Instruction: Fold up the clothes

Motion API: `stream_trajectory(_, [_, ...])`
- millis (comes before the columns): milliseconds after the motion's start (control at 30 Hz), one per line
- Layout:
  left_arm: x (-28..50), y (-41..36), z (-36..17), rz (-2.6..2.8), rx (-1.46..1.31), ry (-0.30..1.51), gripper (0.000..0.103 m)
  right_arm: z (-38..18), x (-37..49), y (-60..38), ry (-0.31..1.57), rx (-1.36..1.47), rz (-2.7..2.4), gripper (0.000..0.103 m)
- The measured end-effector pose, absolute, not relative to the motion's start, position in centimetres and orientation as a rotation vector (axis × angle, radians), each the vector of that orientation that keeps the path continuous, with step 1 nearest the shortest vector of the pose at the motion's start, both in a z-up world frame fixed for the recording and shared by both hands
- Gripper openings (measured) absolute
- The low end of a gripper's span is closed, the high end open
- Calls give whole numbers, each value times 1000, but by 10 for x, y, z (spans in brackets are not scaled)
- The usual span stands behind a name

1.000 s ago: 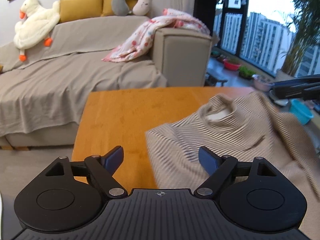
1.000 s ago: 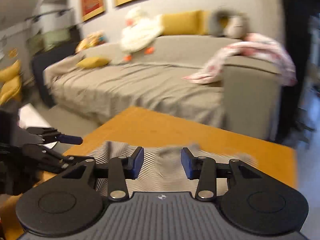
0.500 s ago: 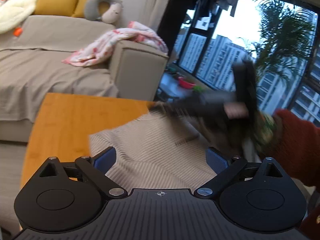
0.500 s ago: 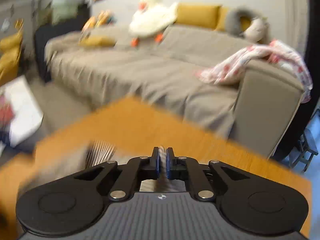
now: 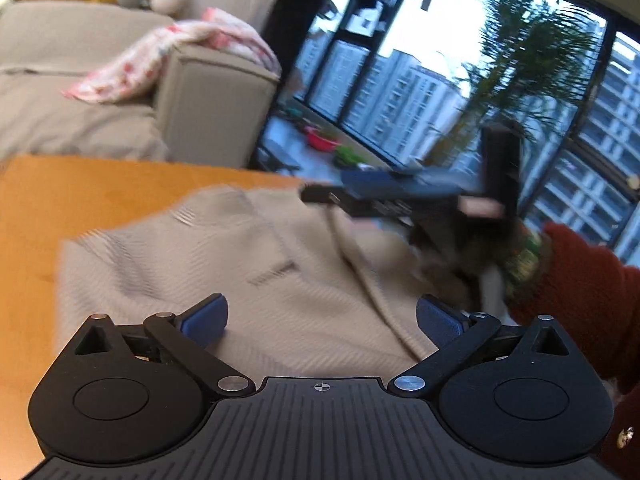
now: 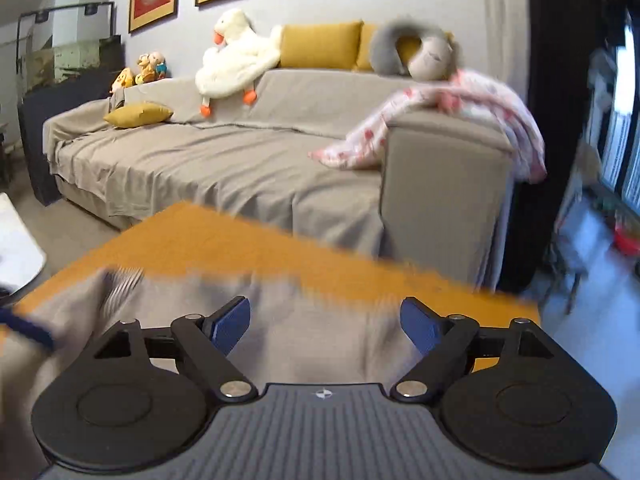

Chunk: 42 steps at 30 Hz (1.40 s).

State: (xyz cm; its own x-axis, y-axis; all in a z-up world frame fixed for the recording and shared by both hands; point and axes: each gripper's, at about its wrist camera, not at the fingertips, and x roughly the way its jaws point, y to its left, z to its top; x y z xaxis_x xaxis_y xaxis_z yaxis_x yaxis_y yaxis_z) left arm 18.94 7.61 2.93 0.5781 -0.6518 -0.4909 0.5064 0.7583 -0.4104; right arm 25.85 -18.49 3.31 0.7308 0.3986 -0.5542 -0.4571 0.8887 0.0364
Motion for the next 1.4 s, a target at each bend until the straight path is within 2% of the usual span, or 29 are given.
stream_trajectory(167, [211,66,-2,-566,-181,759,101,3,203,-207,732,-20,456,85])
stream_trajectory(233, [214,74,-5,-544,-158,751,100,-2,182,-199,737,-19,455,91])
stream_trajectory(300, [213,83,-4,-515,-140,756,100,-1,165,-187,757,-22,494,103])
stream_trajectory(467, [207,101,-5,-509,-122,730,100,5,136,-170,763,-94,564,102])
stream_trajectory(533, [207,104,-4,-515,-130,728,100,19,128,-176,722,-132,572,97])
stream_trajectory(600, [204,103,-4,-513,-115,722,100,35,109,-181,665,-251,587,81])
stream_trajectory(667, [200,102,-5,-510,-106,710,102,44,91,-186,670,-339,615,72])
stream_trajectory(833, [193,100,-4,-498,-127,710,103,31,53,-179,741,-484,696,71])
stream_trajectory(933, [188,101,3,-488,-153,720,103,18,45,-172,703,-515,676,67])
stream_trajectory(1000, [180,102,12,-485,-149,716,103,20,51,-171,689,-499,634,12])
stream_trajectory(1167, [143,91,36,-507,-6,675,103,65,104,-219,559,-386,341,12])
stream_trajectory(1300, [108,80,41,-564,143,668,103,137,139,-307,363,-90,53,12])
stream_trajectory(1400, [99,73,36,-564,212,677,103,157,151,-345,312,71,-10,12])
